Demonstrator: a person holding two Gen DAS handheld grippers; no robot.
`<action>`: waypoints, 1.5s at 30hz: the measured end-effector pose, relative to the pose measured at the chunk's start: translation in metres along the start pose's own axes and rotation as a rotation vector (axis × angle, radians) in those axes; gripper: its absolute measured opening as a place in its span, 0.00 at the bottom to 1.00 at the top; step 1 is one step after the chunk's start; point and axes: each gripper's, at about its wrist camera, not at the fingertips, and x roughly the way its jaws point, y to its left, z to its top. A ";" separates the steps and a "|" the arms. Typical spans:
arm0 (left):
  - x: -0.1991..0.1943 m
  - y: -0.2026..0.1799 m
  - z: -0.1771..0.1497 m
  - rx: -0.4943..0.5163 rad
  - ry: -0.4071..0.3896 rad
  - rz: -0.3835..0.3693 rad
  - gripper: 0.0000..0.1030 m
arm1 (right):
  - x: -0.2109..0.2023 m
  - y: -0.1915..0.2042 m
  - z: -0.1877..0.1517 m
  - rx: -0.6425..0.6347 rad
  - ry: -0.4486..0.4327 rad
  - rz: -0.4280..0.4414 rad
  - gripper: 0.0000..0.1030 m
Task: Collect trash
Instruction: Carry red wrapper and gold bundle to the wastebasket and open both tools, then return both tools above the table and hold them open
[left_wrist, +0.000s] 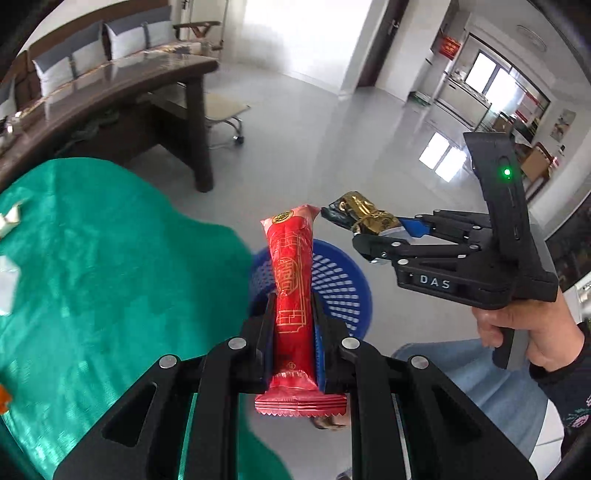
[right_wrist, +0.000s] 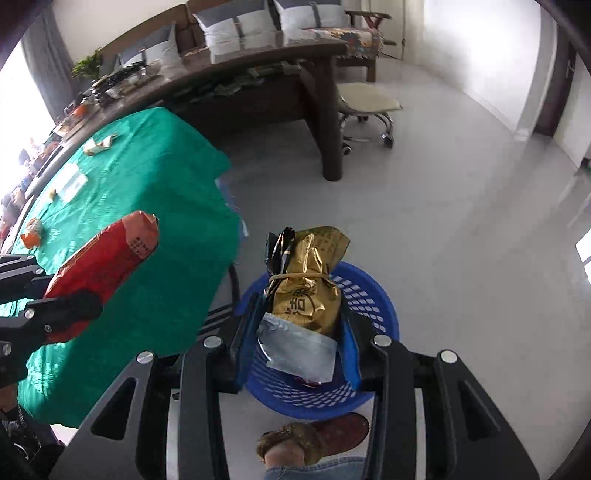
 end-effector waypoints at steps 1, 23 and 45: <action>0.009 -0.003 0.003 0.004 0.010 -0.007 0.16 | 0.005 -0.010 -0.002 0.017 0.009 -0.002 0.36; 0.096 -0.003 0.024 -0.019 -0.001 0.021 0.84 | 0.022 -0.055 -0.011 0.081 -0.003 -0.024 0.71; -0.110 0.121 -0.125 -0.231 -0.143 0.426 0.94 | -0.017 0.134 0.013 -0.170 -0.257 0.069 0.88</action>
